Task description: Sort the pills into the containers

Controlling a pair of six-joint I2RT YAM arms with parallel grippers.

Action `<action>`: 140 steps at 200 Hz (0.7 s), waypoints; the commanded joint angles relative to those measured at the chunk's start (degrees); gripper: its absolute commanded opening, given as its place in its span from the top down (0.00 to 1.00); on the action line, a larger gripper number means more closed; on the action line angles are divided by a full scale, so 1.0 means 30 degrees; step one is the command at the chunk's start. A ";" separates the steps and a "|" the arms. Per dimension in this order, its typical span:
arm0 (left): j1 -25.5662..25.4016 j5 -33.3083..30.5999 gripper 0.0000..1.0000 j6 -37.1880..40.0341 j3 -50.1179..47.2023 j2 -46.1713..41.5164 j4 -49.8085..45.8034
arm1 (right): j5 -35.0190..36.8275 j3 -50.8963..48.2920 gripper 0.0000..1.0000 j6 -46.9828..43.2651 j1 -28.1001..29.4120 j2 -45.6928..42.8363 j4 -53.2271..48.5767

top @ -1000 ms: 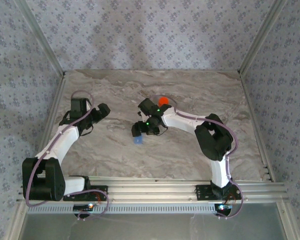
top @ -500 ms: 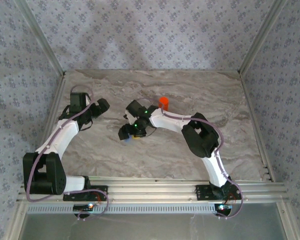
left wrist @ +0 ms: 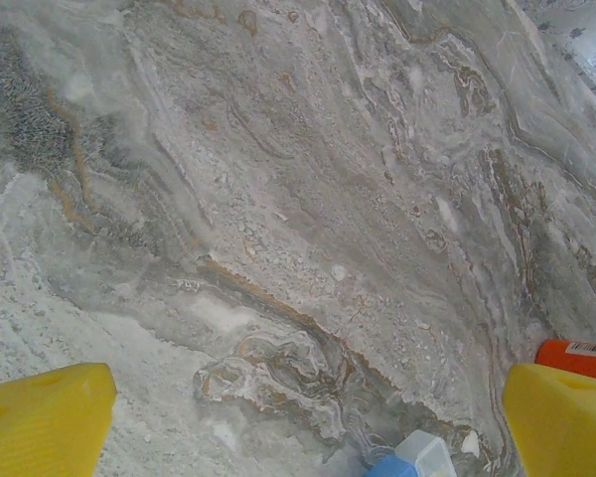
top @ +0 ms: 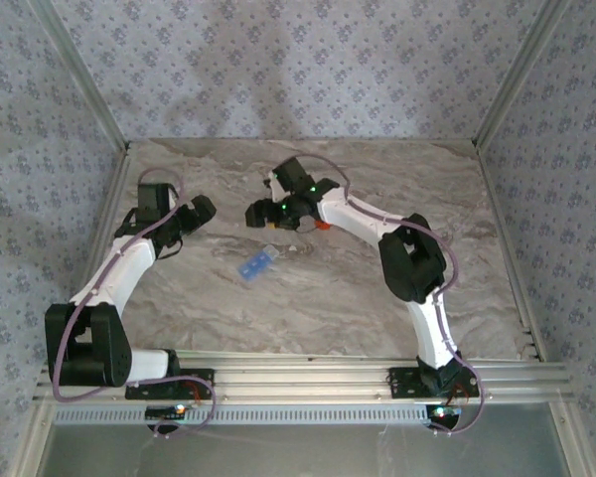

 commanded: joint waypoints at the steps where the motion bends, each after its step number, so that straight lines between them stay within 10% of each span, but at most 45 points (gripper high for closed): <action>1: 0.0097 -0.0127 0.00 -0.0008 0.0277 -0.0484 -0.0601 | 0.0723 0.2598 0.26 -0.0359 0.0155 0.1709 -0.1603; 140: 0.0101 0.0425 0.00 -0.0236 -0.0373 0.0218 -0.0298 | -0.3007 0.4314 0.30 -0.1258 0.0521 0.4846 -0.1401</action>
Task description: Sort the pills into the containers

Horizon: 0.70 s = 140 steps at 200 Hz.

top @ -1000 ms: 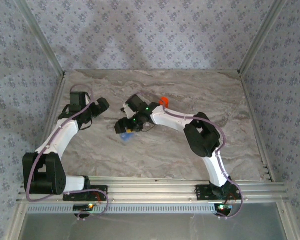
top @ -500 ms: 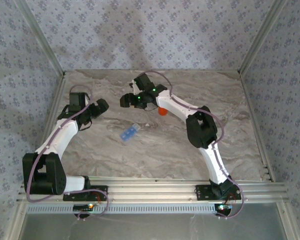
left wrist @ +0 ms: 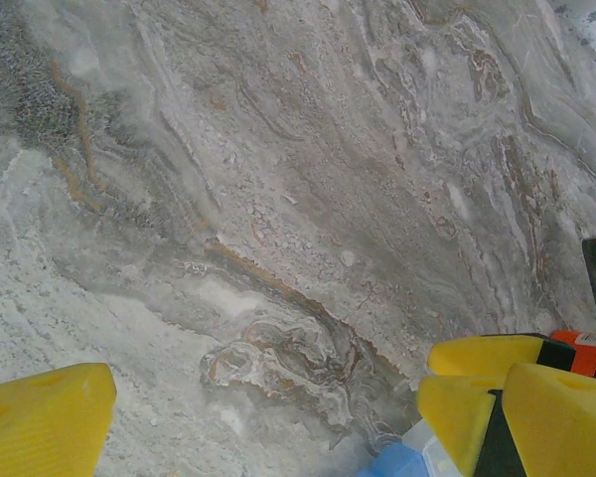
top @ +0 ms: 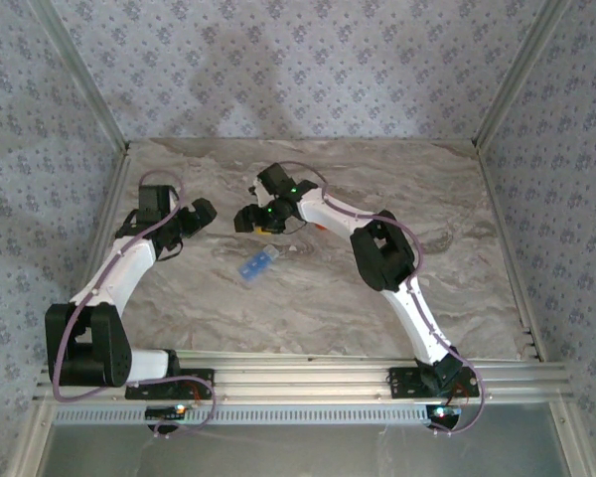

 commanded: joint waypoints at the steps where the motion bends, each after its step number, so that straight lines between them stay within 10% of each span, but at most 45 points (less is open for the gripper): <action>1: 0.0108 0.0359 0.00 -0.0185 -0.0184 0.0174 0.0030 | -0.1247 0.0228 0.30 -0.0537 0.0113 0.0068 -0.0470; 140: 0.0144 0.0913 0.00 -0.0510 -0.0393 0.0394 0.0962 | -0.2949 -0.4536 0.33 -0.1898 0.0220 -0.2729 -0.0830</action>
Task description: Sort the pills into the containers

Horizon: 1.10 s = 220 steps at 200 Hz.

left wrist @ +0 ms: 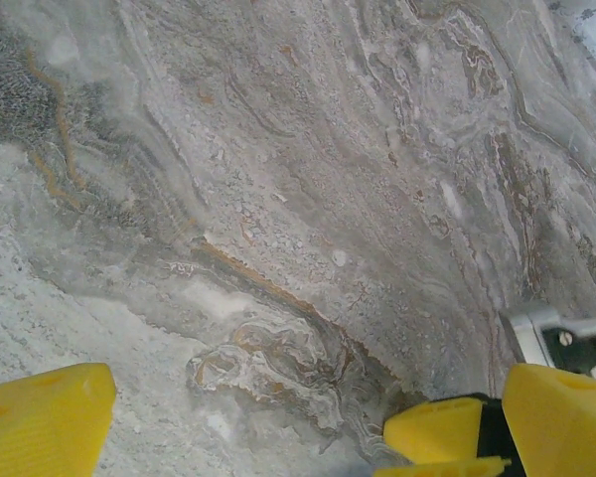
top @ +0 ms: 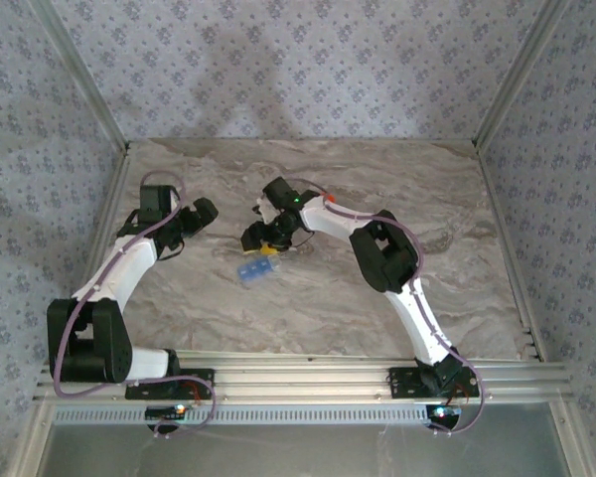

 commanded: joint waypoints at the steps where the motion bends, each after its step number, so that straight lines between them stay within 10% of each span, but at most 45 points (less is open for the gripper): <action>1: 0.0137 0.0418 0.00 -0.0221 -0.0303 0.0022 0.0422 | -0.0694 -0.1077 0.33 -0.1003 0.0141 -0.1716 -0.0390; 68: 0.0137 0.0558 0.00 -0.0412 -0.0565 -0.0041 0.0706 | -0.0917 -0.5496 0.32 -0.1885 0.1417 -0.3994 0.0020; 149: 0.0132 0.0551 0.00 -0.0482 -0.0504 0.0074 0.0737 | 0.7712 -0.5730 0.25 -0.3596 0.3110 -0.5749 -0.1429; 220: 0.0148 0.0535 0.00 -0.0378 -0.0258 0.0341 0.0649 | 0.9780 -0.4216 0.22 -0.4714 0.4509 -0.4473 -0.2733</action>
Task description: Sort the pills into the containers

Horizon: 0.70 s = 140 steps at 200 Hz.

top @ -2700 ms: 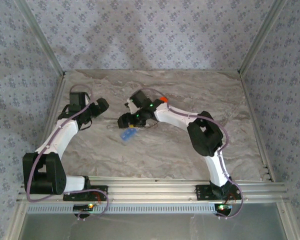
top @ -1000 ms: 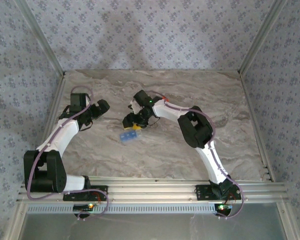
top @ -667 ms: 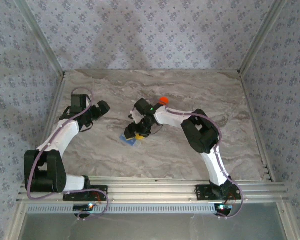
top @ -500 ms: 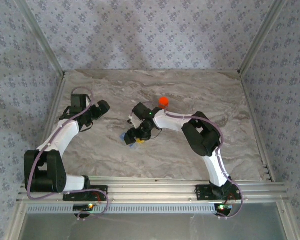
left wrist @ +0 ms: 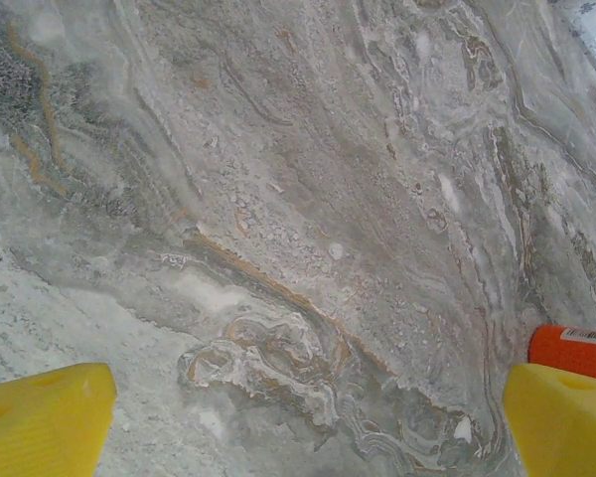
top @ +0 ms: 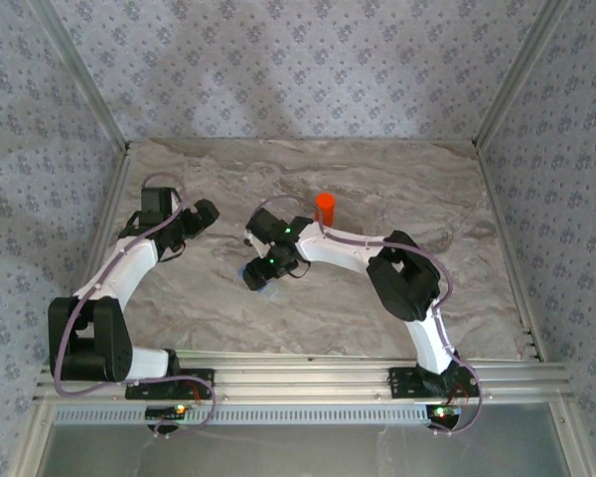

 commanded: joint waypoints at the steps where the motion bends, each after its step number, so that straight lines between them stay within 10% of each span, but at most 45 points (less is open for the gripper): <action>1: 0.0135 0.0160 0.00 -0.0028 0.0172 0.0212 0.0109 | 0.1283 0.0659 0.22 -0.0839 0.0381 0.0727 -0.0979; 140: 0.0533 0.0727 0.00 -0.0114 0.0005 0.0071 0.0217 | 0.1677 0.0882 0.33 -0.1221 0.0836 0.2116 -0.0878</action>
